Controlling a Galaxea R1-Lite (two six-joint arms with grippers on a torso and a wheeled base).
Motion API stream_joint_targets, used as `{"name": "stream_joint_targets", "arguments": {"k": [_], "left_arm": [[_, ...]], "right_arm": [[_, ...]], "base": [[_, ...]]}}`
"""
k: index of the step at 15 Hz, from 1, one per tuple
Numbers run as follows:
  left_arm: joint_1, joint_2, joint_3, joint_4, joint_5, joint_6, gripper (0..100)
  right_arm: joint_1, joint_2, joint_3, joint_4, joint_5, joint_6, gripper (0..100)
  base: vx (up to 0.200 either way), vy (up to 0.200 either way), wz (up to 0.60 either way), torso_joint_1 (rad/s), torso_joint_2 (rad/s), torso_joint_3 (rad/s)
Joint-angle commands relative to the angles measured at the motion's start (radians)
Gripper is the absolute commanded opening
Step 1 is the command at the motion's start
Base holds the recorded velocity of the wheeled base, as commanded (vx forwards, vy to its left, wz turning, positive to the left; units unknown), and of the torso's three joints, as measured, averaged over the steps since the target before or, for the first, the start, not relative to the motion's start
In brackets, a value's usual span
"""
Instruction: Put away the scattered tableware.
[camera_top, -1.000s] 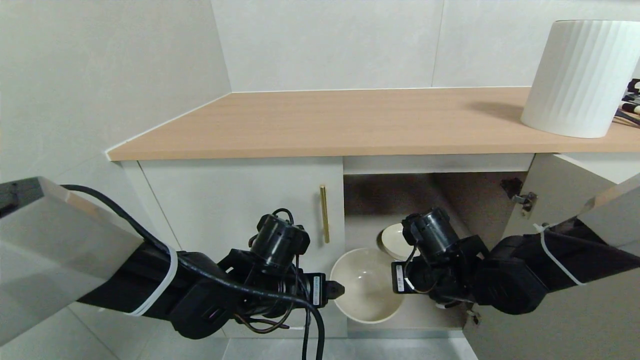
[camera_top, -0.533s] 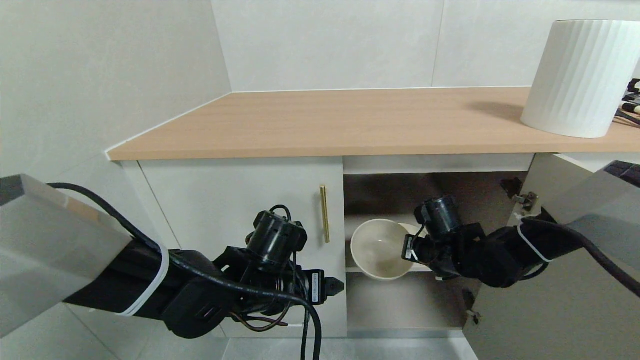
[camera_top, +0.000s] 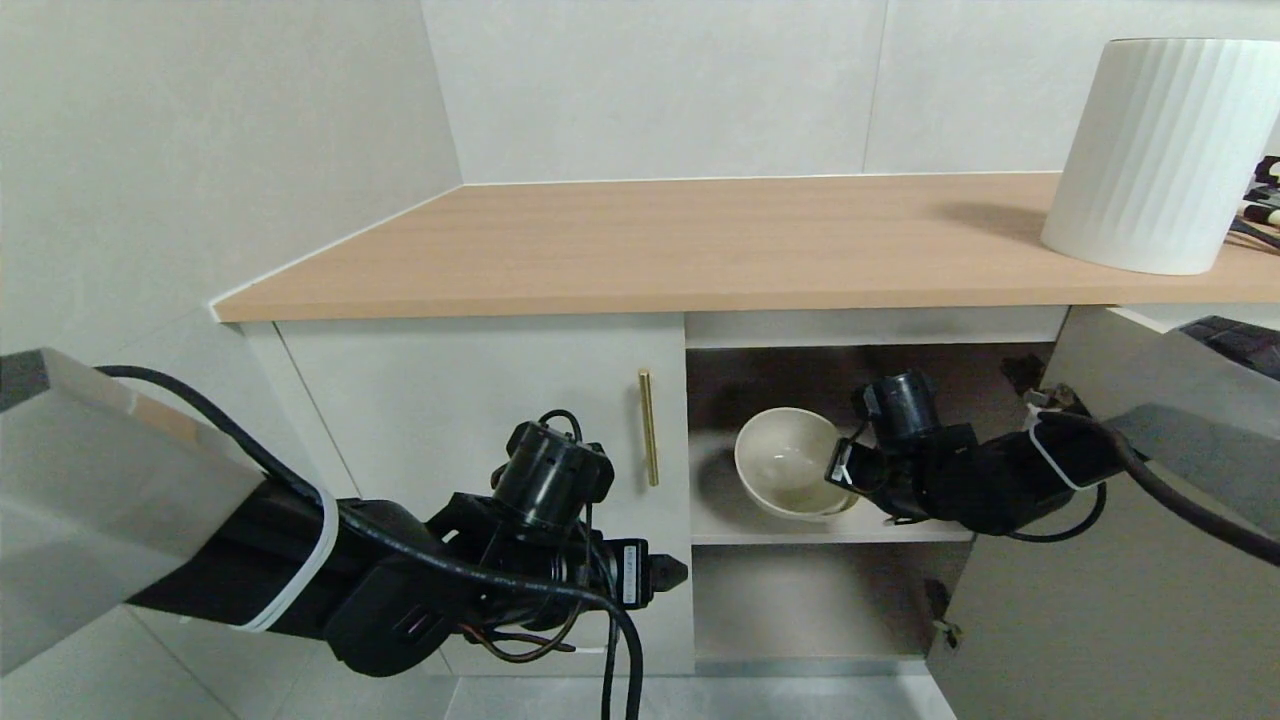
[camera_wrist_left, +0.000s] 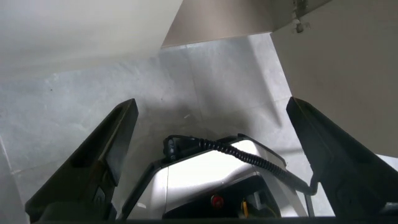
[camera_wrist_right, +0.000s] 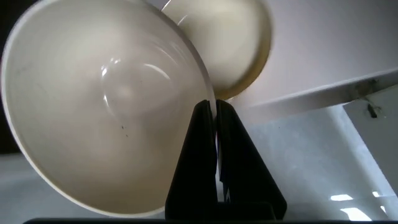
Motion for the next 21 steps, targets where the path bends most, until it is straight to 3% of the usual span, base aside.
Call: {"name": "stream_joint_targets", "arguments": {"k": [1, 21], "left_arm": [[0.000, 0.002, 0.000, -0.001, 0.001, -0.001, 100], [0.000, 0.003, 0.000, -0.001, 0.001, -0.001, 100]], "right_arm": [[-0.022, 0.032, -0.025, 0.000, -0.014, 0.000, 0], [-0.085, 0.148, -0.118, 0.008, -0.060, -0.003, 0]], "base": [[0.000, 0.000, 0.00, 0.000, 0.00, 0.000], [0.000, 0.000, 0.00, 0.000, 0.00, 0.000]]}}
